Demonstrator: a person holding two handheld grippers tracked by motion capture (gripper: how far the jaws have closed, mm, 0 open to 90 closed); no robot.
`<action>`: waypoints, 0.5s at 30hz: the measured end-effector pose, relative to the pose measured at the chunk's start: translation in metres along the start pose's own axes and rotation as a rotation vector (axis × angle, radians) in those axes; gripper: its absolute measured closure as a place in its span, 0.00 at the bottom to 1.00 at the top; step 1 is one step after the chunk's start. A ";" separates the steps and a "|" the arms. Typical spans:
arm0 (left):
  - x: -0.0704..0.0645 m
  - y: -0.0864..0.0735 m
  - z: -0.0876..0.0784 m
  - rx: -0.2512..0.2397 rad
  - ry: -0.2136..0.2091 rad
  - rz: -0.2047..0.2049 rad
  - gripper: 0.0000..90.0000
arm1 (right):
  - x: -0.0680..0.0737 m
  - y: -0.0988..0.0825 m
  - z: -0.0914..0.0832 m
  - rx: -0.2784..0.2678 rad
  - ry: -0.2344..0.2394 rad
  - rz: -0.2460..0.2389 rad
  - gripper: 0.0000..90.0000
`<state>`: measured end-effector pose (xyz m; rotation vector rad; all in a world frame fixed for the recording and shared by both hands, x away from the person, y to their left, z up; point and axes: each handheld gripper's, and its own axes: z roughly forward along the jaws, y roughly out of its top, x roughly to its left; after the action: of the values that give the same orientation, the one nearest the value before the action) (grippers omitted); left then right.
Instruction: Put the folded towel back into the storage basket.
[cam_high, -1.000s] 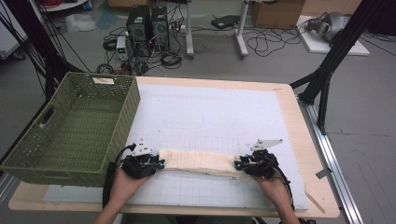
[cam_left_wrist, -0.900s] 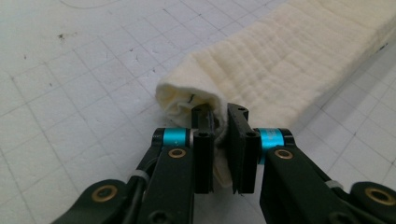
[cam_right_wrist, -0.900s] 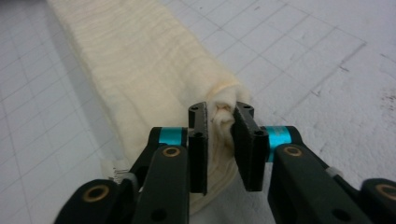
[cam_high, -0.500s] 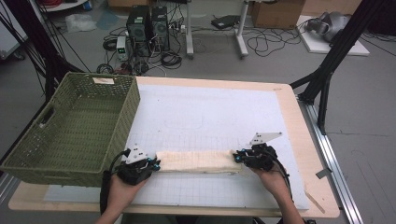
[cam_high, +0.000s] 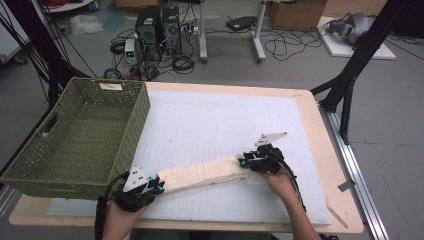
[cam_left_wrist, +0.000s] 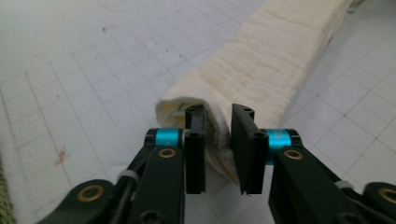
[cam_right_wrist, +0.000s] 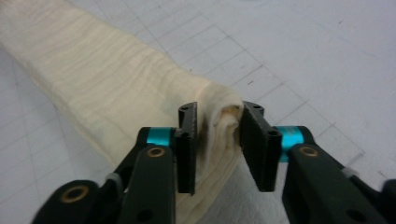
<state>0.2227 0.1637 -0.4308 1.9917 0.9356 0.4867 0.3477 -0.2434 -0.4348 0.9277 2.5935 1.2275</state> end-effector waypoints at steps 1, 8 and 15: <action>0.000 0.001 -0.001 -0.003 0.002 0.005 0.79 | 0.000 0.000 -0.004 -0.017 -0.012 0.001 0.67; 0.001 0.006 -0.009 -0.043 -0.003 0.055 0.70 | 0.005 -0.002 -0.026 -0.090 -0.032 0.021 0.62; 0.006 0.015 -0.011 -0.063 -0.033 0.082 0.69 | 0.019 -0.014 -0.016 -0.036 -0.013 -0.037 0.78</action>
<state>0.2264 0.1691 -0.4123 1.9809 0.8109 0.5211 0.3197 -0.2499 -0.4314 0.8738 2.5583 1.2500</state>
